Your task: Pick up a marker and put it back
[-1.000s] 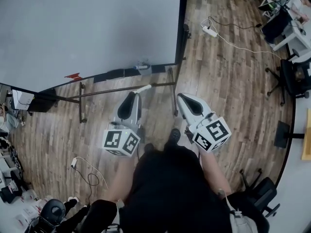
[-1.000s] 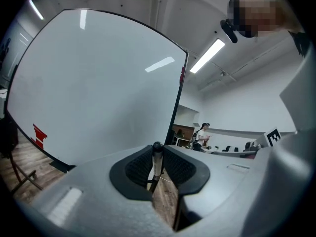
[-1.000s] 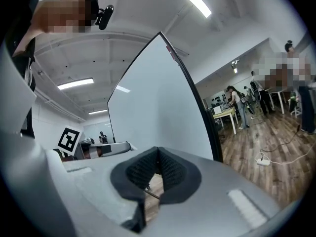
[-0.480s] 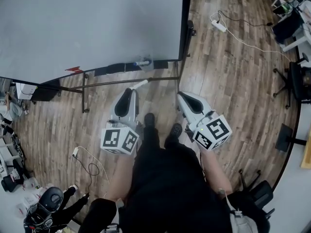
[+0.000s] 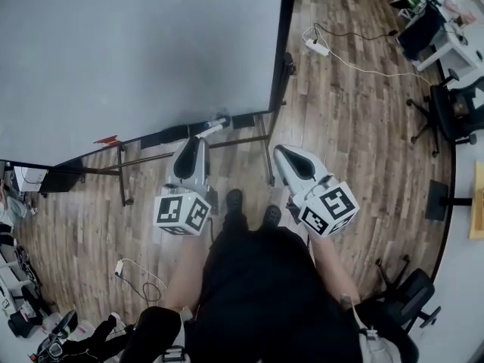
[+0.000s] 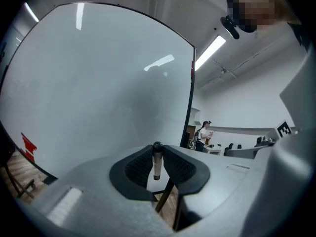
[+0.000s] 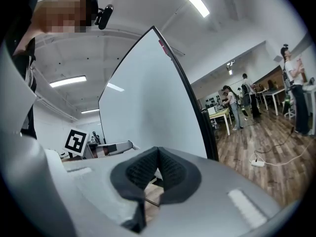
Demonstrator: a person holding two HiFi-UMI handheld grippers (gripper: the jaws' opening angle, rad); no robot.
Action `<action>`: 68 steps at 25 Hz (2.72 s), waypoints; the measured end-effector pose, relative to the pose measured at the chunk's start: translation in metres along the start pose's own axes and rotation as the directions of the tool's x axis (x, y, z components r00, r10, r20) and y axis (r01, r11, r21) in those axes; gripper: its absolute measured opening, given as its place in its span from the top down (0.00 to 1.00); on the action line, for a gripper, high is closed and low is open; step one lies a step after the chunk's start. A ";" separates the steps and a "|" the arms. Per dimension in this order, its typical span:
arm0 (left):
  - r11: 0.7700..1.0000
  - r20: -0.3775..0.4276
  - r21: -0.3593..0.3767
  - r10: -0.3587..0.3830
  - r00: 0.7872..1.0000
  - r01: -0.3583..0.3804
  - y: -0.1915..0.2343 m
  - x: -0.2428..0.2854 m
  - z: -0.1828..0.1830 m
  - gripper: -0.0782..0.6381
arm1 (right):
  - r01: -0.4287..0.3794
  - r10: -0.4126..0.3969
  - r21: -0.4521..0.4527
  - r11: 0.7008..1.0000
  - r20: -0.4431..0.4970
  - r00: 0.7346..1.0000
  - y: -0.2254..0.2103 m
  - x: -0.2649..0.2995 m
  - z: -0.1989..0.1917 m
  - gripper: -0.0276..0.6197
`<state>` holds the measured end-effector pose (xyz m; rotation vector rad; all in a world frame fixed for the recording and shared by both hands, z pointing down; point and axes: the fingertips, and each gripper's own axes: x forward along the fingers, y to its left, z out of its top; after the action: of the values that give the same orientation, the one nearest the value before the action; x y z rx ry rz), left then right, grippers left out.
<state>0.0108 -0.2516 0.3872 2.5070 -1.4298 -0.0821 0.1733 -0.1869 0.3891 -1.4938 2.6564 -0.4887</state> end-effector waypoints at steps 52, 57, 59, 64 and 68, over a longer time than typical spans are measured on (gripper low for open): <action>0.977 -0.260 -0.025 -0.213 0.942 0.214 0.105 0.082 -0.091 0.76 | 0.293 -0.293 -0.024 0.956 -0.004 0.956 0.041 0.079 -0.026 0.95; 0.972 -0.252 -0.018 -0.232 0.940 0.235 0.100 0.075 -0.088 0.76 | 0.300 -0.300 -0.023 0.954 0.005 0.954 0.047 0.073 -0.027 0.95; 0.971 -0.252 -0.013 -0.235 0.939 0.239 0.097 0.072 -0.088 0.76 | 0.297 -0.297 -0.021 0.955 0.004 0.955 0.048 0.070 -0.028 0.95; 0.971 -0.223 -0.005 -0.235 0.946 0.239 0.096 0.055 -0.079 0.79 | 0.272 -0.272 -0.044 0.961 0.017 0.962 0.064 0.067 -0.026 0.95; 0.969 -0.217 -0.003 -0.241 0.946 0.247 0.090 0.034 -0.080 0.82 | 0.265 -0.264 -0.037 0.963 0.024 0.964 0.076 0.056 -0.031 0.95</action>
<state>-0.0334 -0.3088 0.4891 2.6076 -1.0387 0.1597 0.0751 -0.1899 0.4023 -1.8681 2.4772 -0.4348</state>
